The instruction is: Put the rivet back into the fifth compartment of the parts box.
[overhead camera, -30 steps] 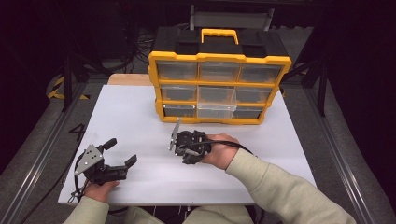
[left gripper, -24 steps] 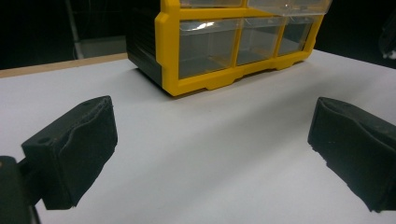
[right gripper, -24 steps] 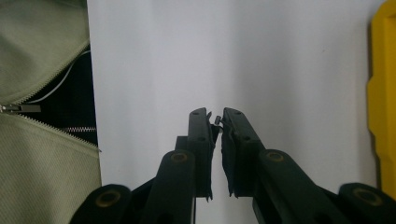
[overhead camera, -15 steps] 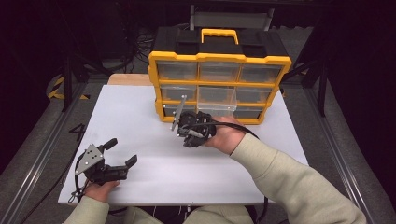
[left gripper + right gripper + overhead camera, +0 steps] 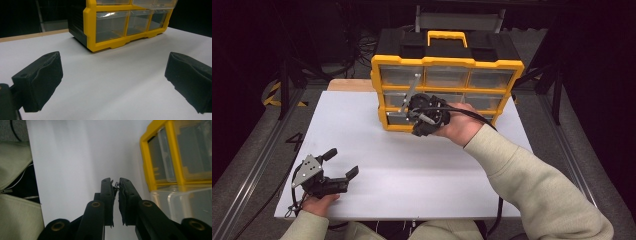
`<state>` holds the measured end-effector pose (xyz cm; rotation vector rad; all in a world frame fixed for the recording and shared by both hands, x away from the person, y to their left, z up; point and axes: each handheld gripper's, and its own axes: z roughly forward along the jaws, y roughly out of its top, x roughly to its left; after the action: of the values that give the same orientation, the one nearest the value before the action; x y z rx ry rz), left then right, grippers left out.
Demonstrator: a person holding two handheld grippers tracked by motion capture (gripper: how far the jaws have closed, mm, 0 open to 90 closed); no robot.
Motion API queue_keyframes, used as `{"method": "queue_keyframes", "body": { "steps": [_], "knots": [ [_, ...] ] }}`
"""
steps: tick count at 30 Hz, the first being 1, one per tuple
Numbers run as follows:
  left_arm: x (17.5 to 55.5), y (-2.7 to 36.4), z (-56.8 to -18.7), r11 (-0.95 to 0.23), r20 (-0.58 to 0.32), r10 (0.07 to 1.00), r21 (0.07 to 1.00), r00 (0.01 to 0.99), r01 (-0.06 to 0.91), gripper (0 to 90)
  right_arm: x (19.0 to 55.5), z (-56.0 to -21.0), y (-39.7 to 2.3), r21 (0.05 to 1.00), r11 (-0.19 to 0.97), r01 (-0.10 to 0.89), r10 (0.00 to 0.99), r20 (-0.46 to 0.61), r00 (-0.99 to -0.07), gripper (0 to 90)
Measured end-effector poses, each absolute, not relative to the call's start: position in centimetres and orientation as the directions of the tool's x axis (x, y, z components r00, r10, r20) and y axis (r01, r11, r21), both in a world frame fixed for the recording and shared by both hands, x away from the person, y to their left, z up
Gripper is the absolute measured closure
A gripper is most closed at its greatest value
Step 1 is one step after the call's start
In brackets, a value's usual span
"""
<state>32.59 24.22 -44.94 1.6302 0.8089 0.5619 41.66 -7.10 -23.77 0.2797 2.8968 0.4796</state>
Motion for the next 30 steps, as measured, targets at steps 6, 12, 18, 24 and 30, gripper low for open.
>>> {"method": "queue_keyframes", "body": {
  "steps": [6,12,18,24,30],
  "knots": [
    [32.7,24.3,-45.0,-0.083,-0.07,0.764,0.975,0.642,0.206,2.4,42.9,-22.4,-7.8,0.357,0.915,0.186,0.253,-0.152,-0.956,82.2],
    [32.6,24.3,-45.0,-0.086,-0.07,0.764,0.974,0.642,0.208,2.4,44.5,-21.5,-8.3,0.368,0.904,0.217,0.29,-0.154,-0.945,82.2],
    [32.6,24.3,-45.0,-0.084,-0.069,0.765,0.975,0.64,0.206,2.4,46.0,-21.0,-9.0,0.374,0.891,0.257,0.344,-0.189,-0.92,82.1],
    [32.6,24.5,-45.0,-0.078,-0.074,0.765,0.975,0.64,0.207,2.4,47.9,-21.4,-9.7,0.375,0.876,0.303,0.39,-0.179,-0.903,82.1],
    [32.6,24.5,-45.0,-0.074,-0.077,0.765,0.976,0.64,0.206,2.4,49.1,-21.5,-10.0,0.375,0.868,0.325,0.408,-0.168,-0.898,82.1]
  ]
}}
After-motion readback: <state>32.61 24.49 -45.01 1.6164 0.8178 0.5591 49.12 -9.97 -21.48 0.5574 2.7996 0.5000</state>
